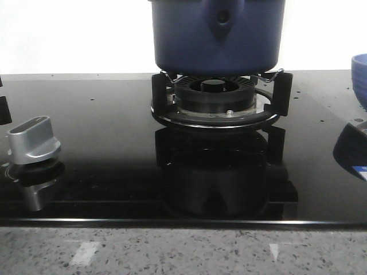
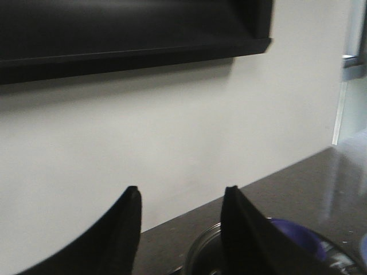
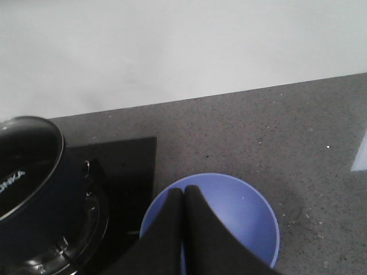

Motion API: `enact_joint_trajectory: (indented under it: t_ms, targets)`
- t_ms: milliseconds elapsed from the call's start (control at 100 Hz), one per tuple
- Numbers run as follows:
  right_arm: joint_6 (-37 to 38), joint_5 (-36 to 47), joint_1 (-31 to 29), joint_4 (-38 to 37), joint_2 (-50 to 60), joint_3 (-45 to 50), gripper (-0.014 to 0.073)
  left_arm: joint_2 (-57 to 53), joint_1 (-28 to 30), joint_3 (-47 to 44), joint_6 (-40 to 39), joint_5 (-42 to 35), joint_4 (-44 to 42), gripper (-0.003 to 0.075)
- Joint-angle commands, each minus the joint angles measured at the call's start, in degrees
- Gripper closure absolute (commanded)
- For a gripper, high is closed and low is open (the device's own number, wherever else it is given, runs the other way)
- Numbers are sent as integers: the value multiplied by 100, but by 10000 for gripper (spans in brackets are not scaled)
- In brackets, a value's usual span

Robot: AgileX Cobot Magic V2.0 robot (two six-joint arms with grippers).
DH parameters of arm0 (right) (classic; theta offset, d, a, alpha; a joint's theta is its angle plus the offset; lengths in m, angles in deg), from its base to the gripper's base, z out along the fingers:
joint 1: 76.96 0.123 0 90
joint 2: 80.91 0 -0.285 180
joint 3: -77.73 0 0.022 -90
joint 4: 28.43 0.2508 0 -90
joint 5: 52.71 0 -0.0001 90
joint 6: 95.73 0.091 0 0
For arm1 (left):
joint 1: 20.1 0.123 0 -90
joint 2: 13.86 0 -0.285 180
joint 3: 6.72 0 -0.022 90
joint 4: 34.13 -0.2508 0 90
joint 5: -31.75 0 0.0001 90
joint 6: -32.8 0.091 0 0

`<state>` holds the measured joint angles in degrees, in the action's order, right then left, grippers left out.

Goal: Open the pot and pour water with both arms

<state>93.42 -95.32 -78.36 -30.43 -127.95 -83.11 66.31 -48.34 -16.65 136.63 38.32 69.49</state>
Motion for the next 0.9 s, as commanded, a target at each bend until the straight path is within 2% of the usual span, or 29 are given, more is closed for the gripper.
enact_joint_trajectory:
  t_ms: [0, 160, 240, 420, 660, 890]
  targets:
    - [-274, 625, 103, -71, 406, 236, 662, -830, 20, -364, -86, -576, 361, 583]
    - [-363, 1405, 172, -61, 1308, 1196, 662, -2077, 20, -1542, -62, -798, 256, 738]
    - [-363, 1906, 172, -61, 1851, 1688, 664, -2620, 20, -2127, -62, -835, 224, 740]
    - [-368, 2688, 172, -69, 3006, 2614, 668, -3734, 20, -3087, -55, -1595, 111, 740]
    - [-368, 2702, 172, -59, 4107, 3205, 668, -4954, 20, -4099, -55, -1778, -112, 740]
    - [-368, 2733, 172, -59, 4052, 3216, 668, -5425, 20, -4471, -55, -1787, -75, 740]
